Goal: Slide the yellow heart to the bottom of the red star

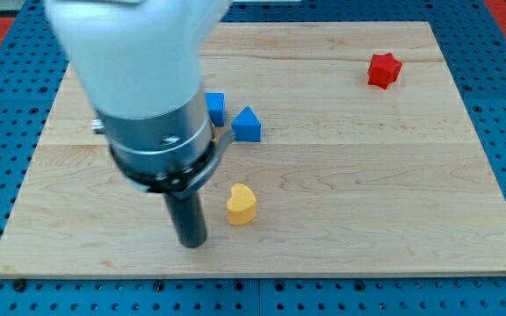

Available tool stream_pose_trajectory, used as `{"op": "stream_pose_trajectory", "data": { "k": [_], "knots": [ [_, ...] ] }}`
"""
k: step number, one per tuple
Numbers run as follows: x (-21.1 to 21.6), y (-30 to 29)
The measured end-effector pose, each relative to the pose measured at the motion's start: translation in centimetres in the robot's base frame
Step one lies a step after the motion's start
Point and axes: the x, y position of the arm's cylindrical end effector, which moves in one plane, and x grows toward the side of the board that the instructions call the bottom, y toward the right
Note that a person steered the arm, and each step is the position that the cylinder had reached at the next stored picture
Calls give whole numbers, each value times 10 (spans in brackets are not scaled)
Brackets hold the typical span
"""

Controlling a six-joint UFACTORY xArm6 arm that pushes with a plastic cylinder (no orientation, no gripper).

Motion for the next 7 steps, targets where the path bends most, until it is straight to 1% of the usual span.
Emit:
{"op": "stream_pose_trajectory", "data": {
  "k": [2,3,4,5,6,7],
  "knots": [
    [-34,27],
    [-50,55],
    [-52,104],
    [-47,131],
    [-45,141],
    [-25,120]
  ]
}}
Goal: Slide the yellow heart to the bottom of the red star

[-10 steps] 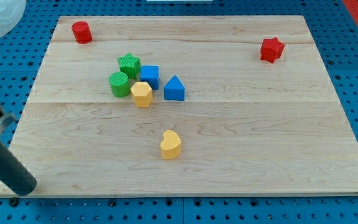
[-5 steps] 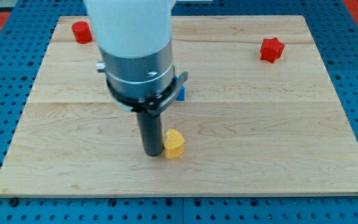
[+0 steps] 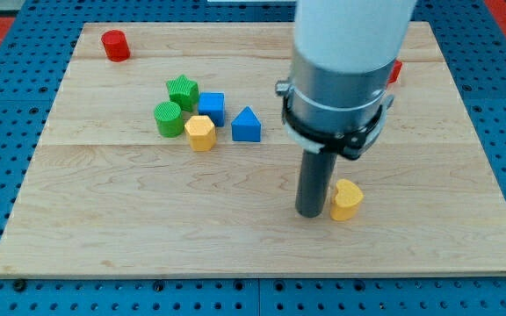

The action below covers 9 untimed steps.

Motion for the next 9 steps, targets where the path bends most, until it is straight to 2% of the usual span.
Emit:
{"op": "stream_pose_trajectory", "data": {
  "k": [1,3,5,7,8,9],
  "knots": [
    [11,14],
    [-47,61],
    [-88,64],
    [-50,93],
    [-64,124],
    [-84,125]
  ]
}}
